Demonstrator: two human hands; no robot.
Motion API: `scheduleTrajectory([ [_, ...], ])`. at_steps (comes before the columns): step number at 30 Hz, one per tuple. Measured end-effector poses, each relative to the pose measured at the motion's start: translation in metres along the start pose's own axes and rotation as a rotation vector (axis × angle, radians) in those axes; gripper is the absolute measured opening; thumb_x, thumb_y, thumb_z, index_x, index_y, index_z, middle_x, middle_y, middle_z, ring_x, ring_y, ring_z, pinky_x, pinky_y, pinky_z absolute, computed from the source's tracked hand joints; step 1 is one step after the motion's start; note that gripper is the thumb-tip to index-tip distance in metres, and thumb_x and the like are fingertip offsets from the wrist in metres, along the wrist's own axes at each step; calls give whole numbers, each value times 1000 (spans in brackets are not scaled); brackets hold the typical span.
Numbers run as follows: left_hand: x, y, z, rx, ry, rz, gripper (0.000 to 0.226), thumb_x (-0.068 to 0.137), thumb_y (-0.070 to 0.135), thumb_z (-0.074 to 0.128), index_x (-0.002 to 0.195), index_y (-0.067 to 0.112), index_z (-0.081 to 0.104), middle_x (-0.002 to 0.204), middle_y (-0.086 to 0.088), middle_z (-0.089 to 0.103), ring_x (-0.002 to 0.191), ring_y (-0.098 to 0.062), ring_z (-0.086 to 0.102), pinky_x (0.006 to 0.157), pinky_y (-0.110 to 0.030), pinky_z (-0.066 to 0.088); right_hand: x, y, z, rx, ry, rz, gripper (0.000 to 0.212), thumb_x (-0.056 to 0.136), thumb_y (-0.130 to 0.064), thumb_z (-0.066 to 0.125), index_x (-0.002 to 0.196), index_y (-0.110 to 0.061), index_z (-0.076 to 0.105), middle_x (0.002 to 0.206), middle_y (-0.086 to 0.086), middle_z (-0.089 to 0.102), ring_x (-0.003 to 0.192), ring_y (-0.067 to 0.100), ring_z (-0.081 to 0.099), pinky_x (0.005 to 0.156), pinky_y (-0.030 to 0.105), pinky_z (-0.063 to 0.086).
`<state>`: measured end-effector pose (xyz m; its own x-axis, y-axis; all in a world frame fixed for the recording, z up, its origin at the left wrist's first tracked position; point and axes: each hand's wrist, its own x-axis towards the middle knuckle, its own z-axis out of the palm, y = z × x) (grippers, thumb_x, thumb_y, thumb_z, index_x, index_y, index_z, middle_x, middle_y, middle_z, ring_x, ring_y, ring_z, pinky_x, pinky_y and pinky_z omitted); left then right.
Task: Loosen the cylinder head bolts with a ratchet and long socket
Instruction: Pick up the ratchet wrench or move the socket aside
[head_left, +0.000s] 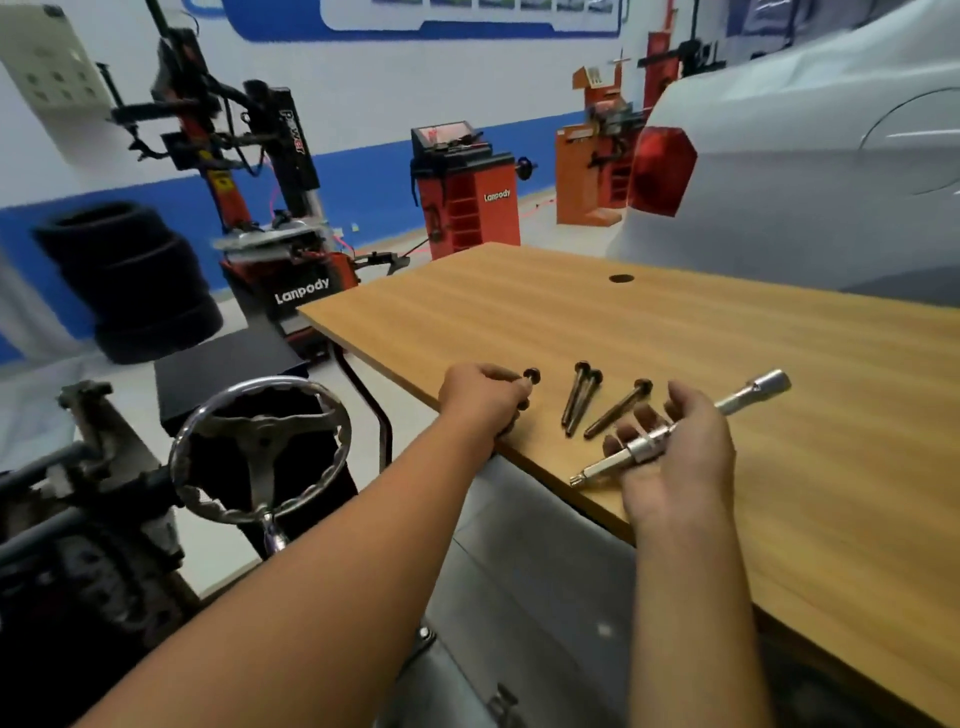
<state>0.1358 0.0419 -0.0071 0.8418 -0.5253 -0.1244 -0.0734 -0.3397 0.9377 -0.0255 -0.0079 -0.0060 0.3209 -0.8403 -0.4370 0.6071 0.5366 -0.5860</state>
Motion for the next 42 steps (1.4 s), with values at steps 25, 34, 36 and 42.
scheduleTrajectory([
  [25,-18,-7,54,564,79,359,86,74,56,85,147,21,56,134,0,67,119,-20,65,94,-46,59,8,-30,-35,194,-75,127,32,100,-39,60,118,-13,55,123,23,62,117,44,62,109,58,45],
  [34,-38,-2,-19,229,77,266,25,93,45,74,100,22,73,98,6,71,87,-12,65,66,-27,48,-29,14,-3,91,-271,161,49,103,-52,53,124,-8,58,128,20,62,120,34,62,114,50,42],
  [36,-57,2,-57,203,-171,197,43,93,62,66,95,20,73,82,5,71,72,-15,66,59,-28,51,-42,32,9,68,-363,157,64,103,-61,47,133,-5,53,126,11,60,120,26,59,111,42,41],
  [42,-109,-34,-168,111,-178,267,38,99,51,66,107,14,62,76,-3,72,60,-22,66,51,-31,52,-125,122,59,-456,-781,215,84,89,-85,28,125,-21,70,112,5,78,106,14,74,85,37,62],
])
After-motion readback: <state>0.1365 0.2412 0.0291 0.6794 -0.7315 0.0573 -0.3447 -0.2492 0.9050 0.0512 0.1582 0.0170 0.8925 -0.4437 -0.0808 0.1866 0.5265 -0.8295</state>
